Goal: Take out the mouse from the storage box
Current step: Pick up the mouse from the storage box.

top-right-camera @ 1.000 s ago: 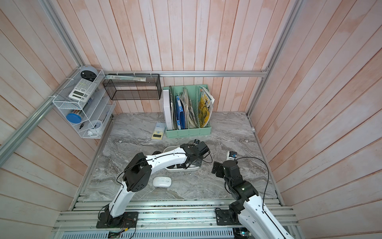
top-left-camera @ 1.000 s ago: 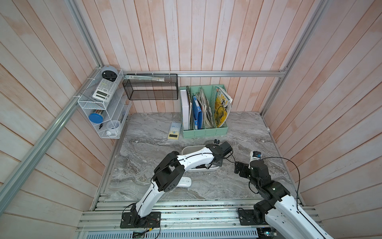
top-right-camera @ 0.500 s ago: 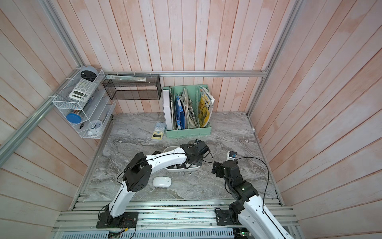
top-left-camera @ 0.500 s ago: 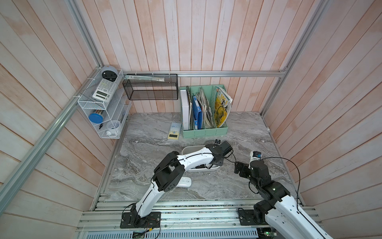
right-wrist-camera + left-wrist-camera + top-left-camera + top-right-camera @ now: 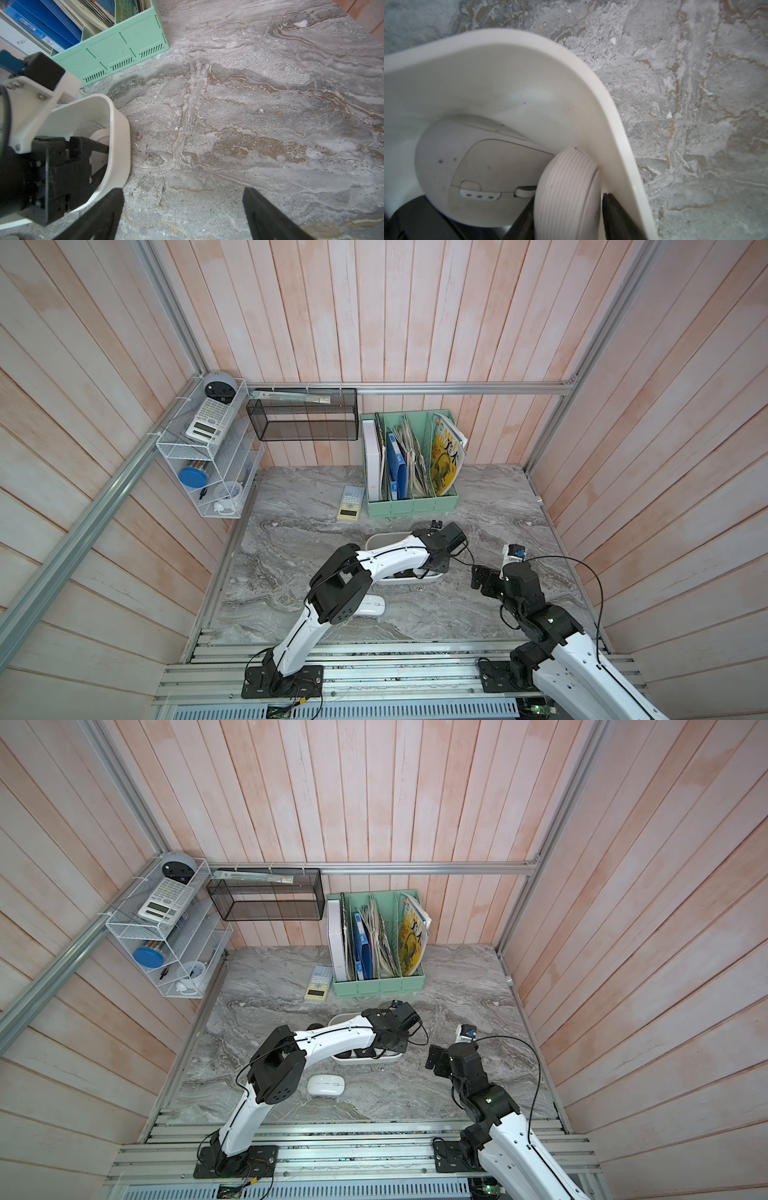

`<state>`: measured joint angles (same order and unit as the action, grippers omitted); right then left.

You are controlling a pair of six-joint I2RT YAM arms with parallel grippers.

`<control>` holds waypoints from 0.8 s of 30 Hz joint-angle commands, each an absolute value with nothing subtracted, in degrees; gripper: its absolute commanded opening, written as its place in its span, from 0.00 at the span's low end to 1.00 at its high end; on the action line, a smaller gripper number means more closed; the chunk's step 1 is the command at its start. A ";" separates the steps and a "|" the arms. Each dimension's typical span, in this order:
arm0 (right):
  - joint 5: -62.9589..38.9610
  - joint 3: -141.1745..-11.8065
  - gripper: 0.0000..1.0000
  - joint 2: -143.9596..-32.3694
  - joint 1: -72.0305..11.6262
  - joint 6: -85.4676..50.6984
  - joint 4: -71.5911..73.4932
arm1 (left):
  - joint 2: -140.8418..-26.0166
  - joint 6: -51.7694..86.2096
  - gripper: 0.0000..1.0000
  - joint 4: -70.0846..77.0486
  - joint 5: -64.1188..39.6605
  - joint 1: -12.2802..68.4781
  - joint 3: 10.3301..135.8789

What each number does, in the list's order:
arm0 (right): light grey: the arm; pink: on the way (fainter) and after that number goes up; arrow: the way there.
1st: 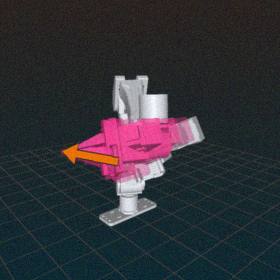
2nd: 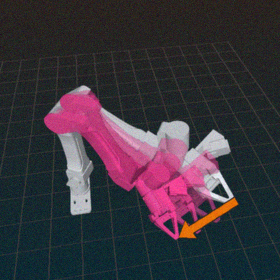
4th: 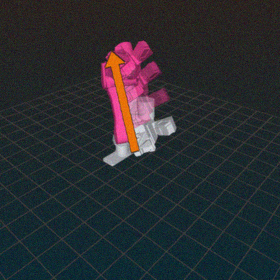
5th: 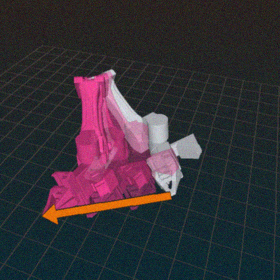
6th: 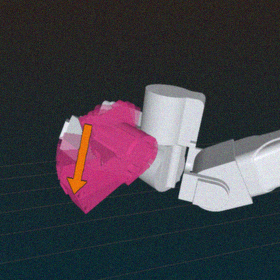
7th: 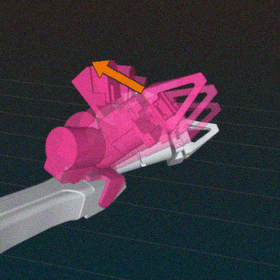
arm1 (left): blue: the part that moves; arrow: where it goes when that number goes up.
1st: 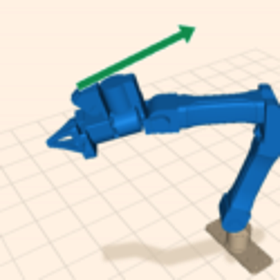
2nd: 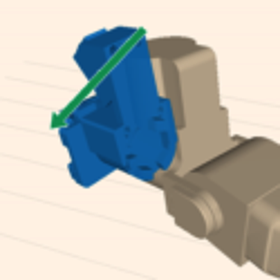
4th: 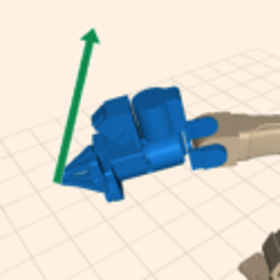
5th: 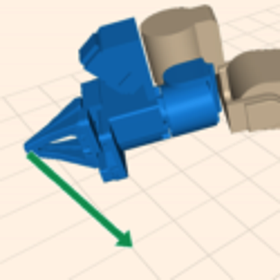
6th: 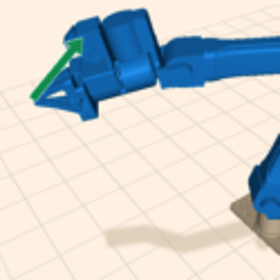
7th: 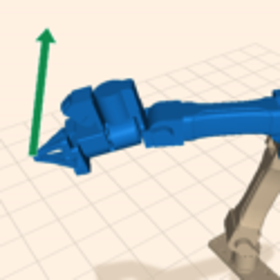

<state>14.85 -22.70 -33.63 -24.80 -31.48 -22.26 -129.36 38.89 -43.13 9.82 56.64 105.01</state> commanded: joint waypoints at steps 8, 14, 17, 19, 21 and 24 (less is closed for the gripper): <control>14.76 -21.92 0.96 -33.32 -24.55 -31.73 -21.65 | -131.35 40.20 0.39 -41.25 8.41 57.04 101.88; 14.50 -21.93 0.96 -33.49 -24.52 -31.64 -21.43 | -125.48 40.78 0.35 -38.95 10.41 57.04 98.70; 14.23 -21.82 0.96 -33.50 -24.55 -31.42 -21.15 | -122.04 40.98 0.34 -37.60 11.55 57.04 96.71; 14.19 -21.88 0.96 -33.44 -24.56 -31.38 -21.15 | -119.55 41.13 0.34 -36.33 12.02 55.14 95.18; 14.11 -21.76 0.96 -33.41 -24.57 -31.38 -21.16 | -117.11 41.39 0.34 -35.11 12.25 54.94 93.33; 13.90 -21.77 0.96 -33.46 -24.52 -31.21 -20.98 | -112.94 42.13 0.33 -32.24 12.22 54.84 89.30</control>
